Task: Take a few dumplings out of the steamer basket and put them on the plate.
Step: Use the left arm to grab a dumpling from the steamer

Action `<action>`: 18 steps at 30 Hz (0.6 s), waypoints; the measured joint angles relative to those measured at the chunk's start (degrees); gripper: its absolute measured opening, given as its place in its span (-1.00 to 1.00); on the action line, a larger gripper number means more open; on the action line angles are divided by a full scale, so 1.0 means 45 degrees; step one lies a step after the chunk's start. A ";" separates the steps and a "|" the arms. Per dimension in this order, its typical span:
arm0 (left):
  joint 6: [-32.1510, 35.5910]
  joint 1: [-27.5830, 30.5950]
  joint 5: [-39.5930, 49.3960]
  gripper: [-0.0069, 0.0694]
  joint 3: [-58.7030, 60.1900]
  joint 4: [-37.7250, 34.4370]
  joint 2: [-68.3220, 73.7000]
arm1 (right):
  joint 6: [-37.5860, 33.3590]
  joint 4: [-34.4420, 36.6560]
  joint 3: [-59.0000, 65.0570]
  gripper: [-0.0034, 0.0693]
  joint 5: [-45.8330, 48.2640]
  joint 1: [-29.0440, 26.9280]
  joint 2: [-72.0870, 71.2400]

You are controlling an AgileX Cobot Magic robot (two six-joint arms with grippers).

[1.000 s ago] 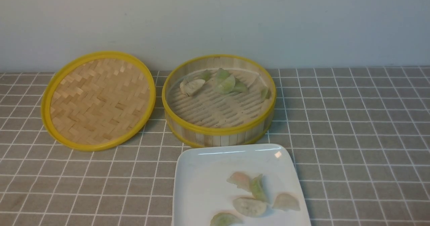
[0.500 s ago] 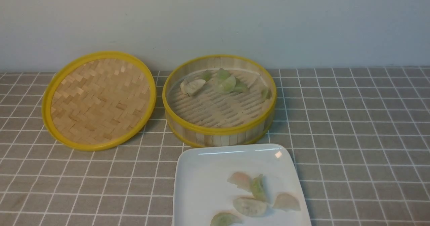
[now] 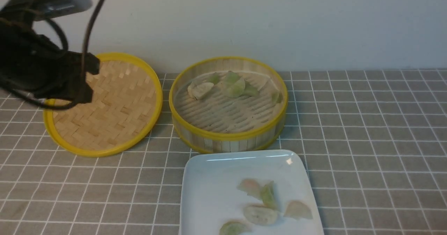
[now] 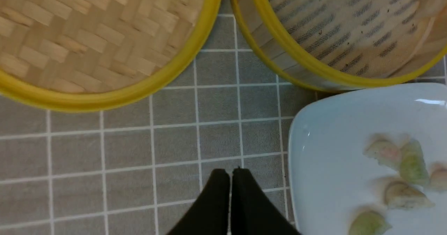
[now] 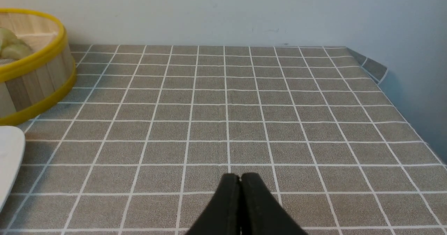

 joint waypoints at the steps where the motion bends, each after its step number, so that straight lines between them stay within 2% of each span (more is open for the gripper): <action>1: 0.0221 -0.0181 0.0224 -0.83 -0.0804 -0.0043 0.0943 | 0.0000 0.0000 0.0000 -0.95 0.0000 0.0000 0.0000; 6: 0.0563 -0.1292 0.1438 -0.83 -0.4310 0.0110 0.4247 | 0.0000 0.0000 0.0000 -0.95 0.0000 0.0000 0.0000; 10: 0.0608 -0.2343 0.1744 -0.83 -0.7755 0.1072 0.6578 | 0.0000 0.0000 0.0000 -0.95 0.0000 0.0000 0.0000; 18: 0.0590 -0.3371 0.1831 -0.83 -1.1282 0.2245 0.9256 | 0.0000 0.0000 0.0000 -0.95 0.0000 0.0000 0.0000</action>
